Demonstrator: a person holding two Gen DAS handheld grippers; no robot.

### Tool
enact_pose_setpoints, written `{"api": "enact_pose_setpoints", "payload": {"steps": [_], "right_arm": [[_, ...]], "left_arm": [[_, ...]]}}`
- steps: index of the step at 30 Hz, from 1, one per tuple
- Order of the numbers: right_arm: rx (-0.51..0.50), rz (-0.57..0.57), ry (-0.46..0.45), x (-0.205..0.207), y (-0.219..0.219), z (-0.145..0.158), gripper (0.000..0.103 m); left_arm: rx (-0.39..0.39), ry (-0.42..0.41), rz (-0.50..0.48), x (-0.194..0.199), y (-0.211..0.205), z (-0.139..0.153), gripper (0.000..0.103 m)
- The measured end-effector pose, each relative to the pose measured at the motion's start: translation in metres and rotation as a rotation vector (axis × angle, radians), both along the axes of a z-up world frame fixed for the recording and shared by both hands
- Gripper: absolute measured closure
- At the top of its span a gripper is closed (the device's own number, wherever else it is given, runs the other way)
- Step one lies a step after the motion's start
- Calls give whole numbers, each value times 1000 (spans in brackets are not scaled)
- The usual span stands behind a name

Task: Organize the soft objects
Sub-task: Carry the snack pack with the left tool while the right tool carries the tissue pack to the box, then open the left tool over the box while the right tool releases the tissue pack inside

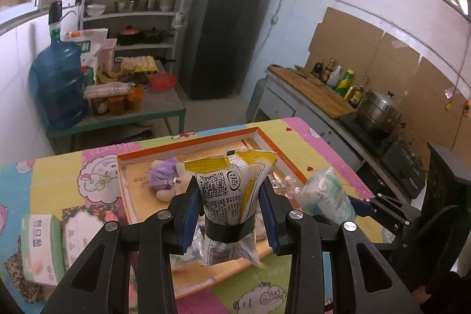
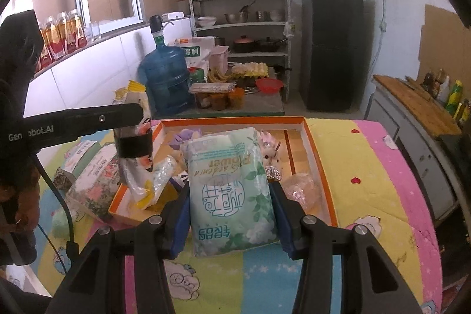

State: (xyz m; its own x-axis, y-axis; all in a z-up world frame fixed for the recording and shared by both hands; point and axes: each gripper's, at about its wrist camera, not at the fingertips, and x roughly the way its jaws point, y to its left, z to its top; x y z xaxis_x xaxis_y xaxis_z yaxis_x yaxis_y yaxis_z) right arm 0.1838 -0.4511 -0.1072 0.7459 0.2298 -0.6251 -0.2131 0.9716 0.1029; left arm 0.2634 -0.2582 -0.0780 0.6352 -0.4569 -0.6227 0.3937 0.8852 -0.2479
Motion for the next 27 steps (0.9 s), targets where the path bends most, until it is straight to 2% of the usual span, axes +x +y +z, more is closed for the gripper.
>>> {"api": "enact_pose_setpoints", "payload": {"steps": [12,27], "right_arm": [[56,38,54,44,-21,-30,53],[68,94,116,69,-20,-58,53]], "left_arm": [[35,78,42,46,-25,-32,64],[57,210,52,83,-38,-72,64]]}}
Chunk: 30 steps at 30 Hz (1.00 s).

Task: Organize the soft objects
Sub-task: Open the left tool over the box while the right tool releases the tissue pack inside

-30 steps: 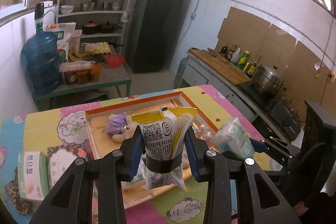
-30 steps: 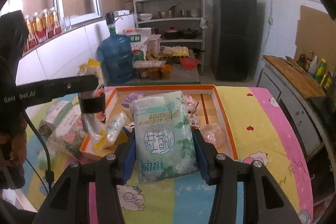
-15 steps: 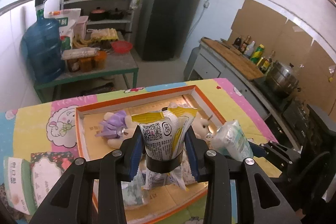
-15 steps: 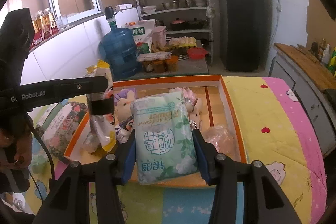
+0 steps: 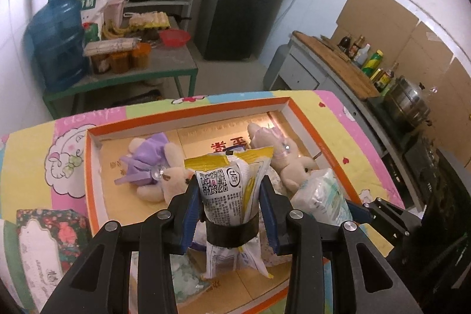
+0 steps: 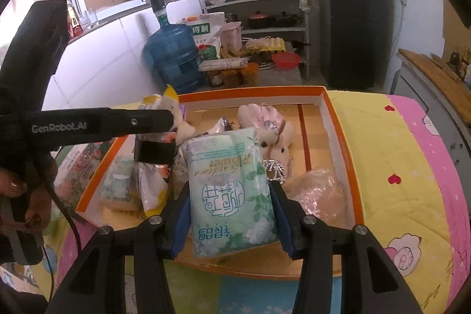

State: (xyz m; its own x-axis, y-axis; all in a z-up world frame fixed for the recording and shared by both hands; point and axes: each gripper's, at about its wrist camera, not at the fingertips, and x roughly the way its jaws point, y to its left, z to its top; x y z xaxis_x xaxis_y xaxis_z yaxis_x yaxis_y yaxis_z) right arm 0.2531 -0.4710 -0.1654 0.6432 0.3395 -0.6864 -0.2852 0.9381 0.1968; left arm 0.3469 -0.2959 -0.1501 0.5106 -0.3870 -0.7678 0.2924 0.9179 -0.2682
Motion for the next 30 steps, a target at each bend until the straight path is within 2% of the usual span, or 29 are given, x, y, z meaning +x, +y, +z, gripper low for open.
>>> {"api": "enact_pose_setpoints", "payload": {"steps": [6,11,15,30], "right_arm": [[24,5,15,9,1,-6,51],[35,4,13,9,1,-7,48],[43,1,3,8,1,-3,35],[20,-22,-59,-8,13,23,33]], "left_arm": [[-24,34,9,5,3,-10,63],[-19,-5,39,-1,7,-5,49],[-40,-22,50,-5,12,3,41],[-77,-90,52,-31,32,34,41]]}}
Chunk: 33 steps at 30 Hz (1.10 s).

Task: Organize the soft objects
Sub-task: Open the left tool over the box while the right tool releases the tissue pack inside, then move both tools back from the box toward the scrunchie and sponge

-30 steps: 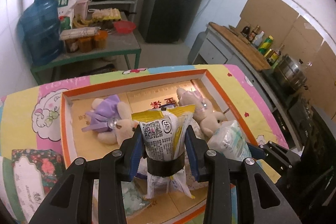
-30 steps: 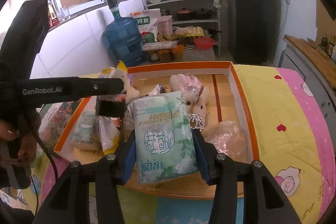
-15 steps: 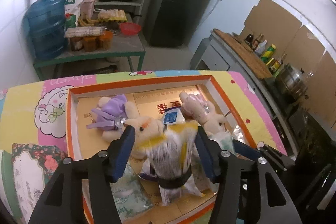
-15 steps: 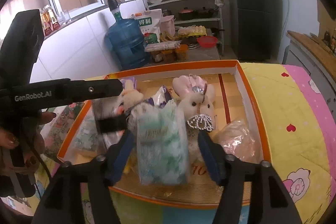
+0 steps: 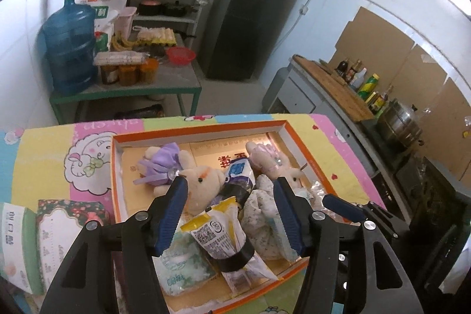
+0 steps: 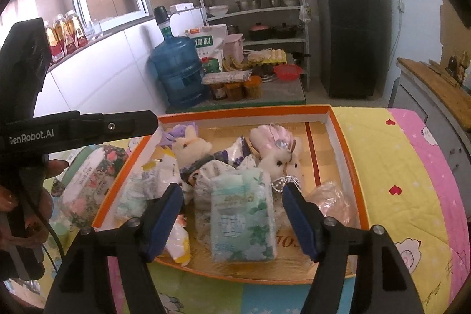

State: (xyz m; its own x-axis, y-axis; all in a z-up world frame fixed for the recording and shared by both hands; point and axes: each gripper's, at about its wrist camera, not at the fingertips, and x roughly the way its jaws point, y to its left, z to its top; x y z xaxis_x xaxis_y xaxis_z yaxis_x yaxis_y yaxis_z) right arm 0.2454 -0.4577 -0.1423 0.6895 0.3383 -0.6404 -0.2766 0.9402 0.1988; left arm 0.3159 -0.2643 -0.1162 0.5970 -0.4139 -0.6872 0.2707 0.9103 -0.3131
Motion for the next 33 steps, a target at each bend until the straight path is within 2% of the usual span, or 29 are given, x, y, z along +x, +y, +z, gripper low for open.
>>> {"api": "enact_pose_setpoints", "payload": {"steps": [12,21,33], "right_arm": [[-18,-22,-40,-29,23,23,33],[-42,-40,-73,-62,55,44,33],[-58,-66,-110,-117,107,68,33]], "left_arm": [[-11,-62,-13,-32,26,27,41],[-21,-122,-12,-69,65,45,41],[-21,-148,-11,-125,126,60,41]]}}
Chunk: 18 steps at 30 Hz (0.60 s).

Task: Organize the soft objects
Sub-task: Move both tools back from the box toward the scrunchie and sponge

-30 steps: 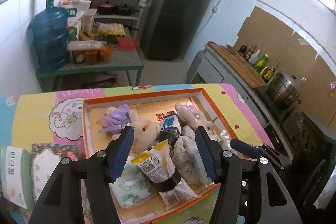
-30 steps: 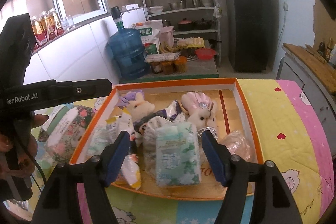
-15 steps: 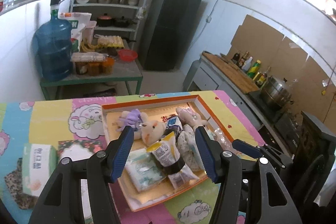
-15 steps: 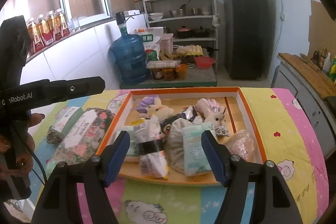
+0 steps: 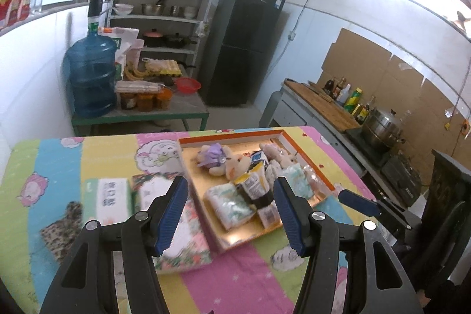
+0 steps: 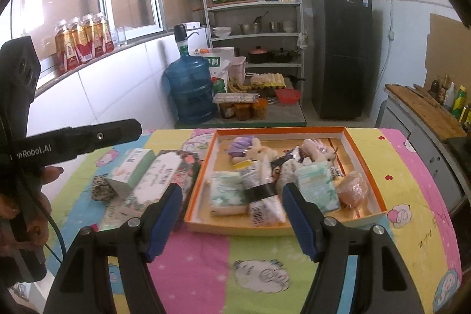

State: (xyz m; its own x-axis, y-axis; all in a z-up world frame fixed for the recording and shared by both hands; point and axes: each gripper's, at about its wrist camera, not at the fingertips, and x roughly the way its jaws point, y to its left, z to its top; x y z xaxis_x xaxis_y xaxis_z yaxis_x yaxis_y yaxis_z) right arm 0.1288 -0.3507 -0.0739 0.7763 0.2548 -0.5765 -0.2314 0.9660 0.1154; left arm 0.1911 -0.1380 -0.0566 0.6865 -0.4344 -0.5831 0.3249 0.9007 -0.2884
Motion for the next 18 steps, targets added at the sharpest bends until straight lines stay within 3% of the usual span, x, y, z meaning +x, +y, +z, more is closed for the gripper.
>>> {"api": "enact_pose_setpoints", "payload": {"steps": [9,18], "right_arm": [[-11,4,-13,-42,43,9,33],[-31,45,-14,-73,83,8,33]], "left_arm": [[0,-14,7,-43,46,1,41],[-5,-23,75,-79,102,-1,41]]}}
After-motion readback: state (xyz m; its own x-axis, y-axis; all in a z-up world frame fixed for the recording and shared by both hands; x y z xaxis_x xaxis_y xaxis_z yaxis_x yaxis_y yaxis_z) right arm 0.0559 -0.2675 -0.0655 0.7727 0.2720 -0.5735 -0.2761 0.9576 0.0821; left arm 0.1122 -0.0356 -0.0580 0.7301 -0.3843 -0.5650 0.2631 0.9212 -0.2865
